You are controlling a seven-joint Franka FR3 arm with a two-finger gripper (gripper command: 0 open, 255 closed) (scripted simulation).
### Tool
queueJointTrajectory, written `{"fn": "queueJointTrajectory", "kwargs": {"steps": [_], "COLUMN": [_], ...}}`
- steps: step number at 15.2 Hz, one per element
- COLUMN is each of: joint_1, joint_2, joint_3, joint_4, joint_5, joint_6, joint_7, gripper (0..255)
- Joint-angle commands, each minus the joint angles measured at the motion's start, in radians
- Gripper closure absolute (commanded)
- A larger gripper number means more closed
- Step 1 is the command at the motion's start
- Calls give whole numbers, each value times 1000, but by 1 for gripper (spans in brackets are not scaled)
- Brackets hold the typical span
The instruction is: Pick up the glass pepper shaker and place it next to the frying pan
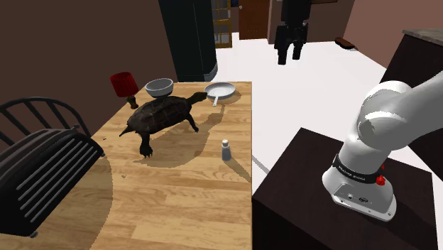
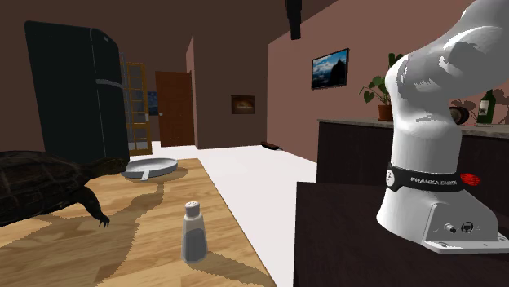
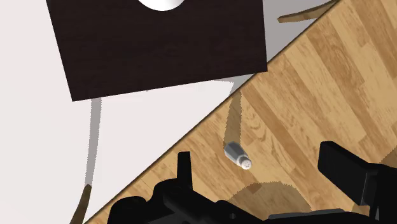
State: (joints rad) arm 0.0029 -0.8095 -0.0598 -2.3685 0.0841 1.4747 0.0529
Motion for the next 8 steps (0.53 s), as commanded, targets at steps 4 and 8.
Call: {"fn": "queueJointTrajectory", "kwargs": {"steps": [4,8], "joint_1": [16,37], "joint_2": [45,127], "joint_3": [27,63], "joint_4": [-56,-114], "joint_5": [5,11], "joint_6": [103,244], "joint_7": [-1,-1], "gripper": [0,0]}}
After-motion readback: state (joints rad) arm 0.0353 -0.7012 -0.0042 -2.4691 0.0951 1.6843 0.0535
